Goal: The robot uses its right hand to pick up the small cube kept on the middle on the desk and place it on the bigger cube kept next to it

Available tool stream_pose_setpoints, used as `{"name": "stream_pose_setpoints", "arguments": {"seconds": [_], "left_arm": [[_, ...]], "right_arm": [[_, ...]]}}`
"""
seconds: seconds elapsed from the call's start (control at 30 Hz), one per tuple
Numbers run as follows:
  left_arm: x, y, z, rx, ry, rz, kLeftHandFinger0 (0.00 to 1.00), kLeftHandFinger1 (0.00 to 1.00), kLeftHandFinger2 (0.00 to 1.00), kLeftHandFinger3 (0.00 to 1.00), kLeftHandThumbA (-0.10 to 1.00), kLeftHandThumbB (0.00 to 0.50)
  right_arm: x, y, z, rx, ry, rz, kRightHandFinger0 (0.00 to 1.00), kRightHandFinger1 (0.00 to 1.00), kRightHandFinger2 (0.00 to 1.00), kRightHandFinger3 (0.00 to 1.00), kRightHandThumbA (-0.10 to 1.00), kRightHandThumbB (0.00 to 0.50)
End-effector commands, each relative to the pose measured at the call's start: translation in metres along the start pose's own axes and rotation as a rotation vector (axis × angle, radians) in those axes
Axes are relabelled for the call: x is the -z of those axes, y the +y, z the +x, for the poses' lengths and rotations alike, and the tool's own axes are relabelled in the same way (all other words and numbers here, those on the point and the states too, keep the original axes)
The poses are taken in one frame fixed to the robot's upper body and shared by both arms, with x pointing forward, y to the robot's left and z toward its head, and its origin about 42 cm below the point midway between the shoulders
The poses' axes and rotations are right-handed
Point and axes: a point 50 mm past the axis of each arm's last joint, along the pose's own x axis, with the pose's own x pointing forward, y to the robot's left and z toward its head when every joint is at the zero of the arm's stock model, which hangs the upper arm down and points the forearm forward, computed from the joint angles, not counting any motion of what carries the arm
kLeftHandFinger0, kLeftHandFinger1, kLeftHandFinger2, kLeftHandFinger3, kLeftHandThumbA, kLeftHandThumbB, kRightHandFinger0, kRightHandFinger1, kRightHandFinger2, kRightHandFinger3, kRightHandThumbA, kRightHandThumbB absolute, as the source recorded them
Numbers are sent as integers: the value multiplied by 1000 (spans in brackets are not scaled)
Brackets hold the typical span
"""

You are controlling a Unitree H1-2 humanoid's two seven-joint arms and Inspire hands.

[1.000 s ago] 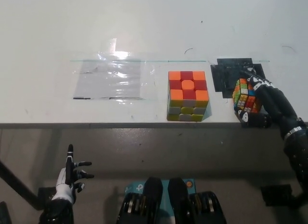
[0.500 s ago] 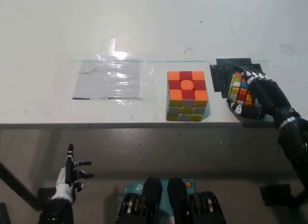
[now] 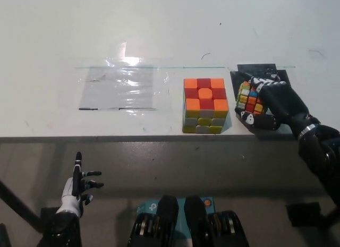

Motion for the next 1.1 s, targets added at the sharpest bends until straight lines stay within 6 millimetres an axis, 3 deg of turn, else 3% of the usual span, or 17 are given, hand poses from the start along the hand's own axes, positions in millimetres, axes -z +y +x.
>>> {"name": "stream_pose_setpoints", "arguments": {"seconds": [0.0, 0.03, 0.07, 0.1, 0.2, 0.27, 0.3, 0.33, 0.43, 0.5, 0.57, 0.6, 0.67, 0.73, 0.93, 1.0, 1.07], "left_arm": [[-25, 7, 10, -20, -77, 16, 0, 518, 217, 43, 1000, 500], [-27, 6, 10, -21, -78, 6, 0, 518, 213, 38, 1000, 500], [-27, 6, 10, -23, -79, 9, 1, 520, 210, 31, 1000, 500], [-27, 6, 10, -23, -76, 7, 1, 516, 207, 30, 1000, 500], [-28, 7, 11, -21, -81, 21, 0, 532, 221, 25, 1000, 500], [-29, 7, 11, -18, -81, 21, 4, 536, 217, 17, 1000, 500], [-29, 8, 11, -16, -84, 24, 5, 541, 223, 24, 1000, 500], [-29, 8, 11, -18, -86, 27, 4, 541, 222, 26, 1000, 500], [-30, 7, 11, -19, -93, 31, 4, 545, 226, 31, 1000, 500], [-30, 7, 12, -22, -84, 18, 11, 555, 228, 40, 1000, 500], [-30, 7, 12, -21, -85, 14, 15, 578, 247, 48, 1000, 500], [-29, 7, 11, -20, -85, 16, 17, 581, 247, 49, 1000, 500], [-28, 7, 11, -22, -88, 17, 31, 586, 244, 50, 1000, 500], [-26, 7, 10, -22, -85, 6, 48, 591, 246, 58, 1000, 500], [-24, 7, 9, -24, -80, 1, 85, 614, 265, 62, 1000, 500], [-23, 7, 9, -23, -81, 2, 98, 622, 271, 63, 1000, 500], [-21, 7, 8, -20, -76, 4, 175, 674, 307, 105, 1000, 500]], "right_arm": [[-4, 7, 1, 2, -77, -80, 0, 0, 0, 1000, -100, 0], [-4, 6, 1, 8, -87, -89, 0, 25, 18, 1000, -100, 1], [-4, 5, 2, 6, -93, -138, 75, 149, 134, 823, -100, 28], [-4, 5, 2, -8, -83, -165, 108, 210, 202, 602, -100, 7], [-3, 7, 3, 4, -87, -207, 48, 180, 165, 301, -100, 0], [-2, 9, 3, 1, -74, -206, 68, 208, 182, 313, -100, 36], [-1, 10, 4, -1, -70, -222, 102, 255, 223, 364, -100, 13], [-1, 10, 4, 4, -67, -223, 107, 253, 217, 314, -100, 1], [-1, 9, 5, 15, -61, -223, 43, 207, 207, 277, -100, 0], [0, 7, 4, 19, -59, -229, 104, 258, 230, 344, -100, 27], [0, 4, 5, 38, -55, -236, 75, 191, 190, 364, -100, 1], [-1, 4, 4, 71, -66, -236, 20, 121, 115, 284, -100, 0], [1, 3, 3, 110, -82, -249, 16, 133, 161, 416, -100, 1], [2, 1, 2, 107, -80, -259, 48, 159, 196, 459, -100, 0], [5, -4, 1, 128, -93, -231, 0, 34, 26, 24, -100, 19], [6, -4, 0, 142, -99, -232, 0, 15, 7, 0, -100, 34], [7, -10, 0, 163, -122, -257, 0, 32, 45, 59, -100, 35]]}}
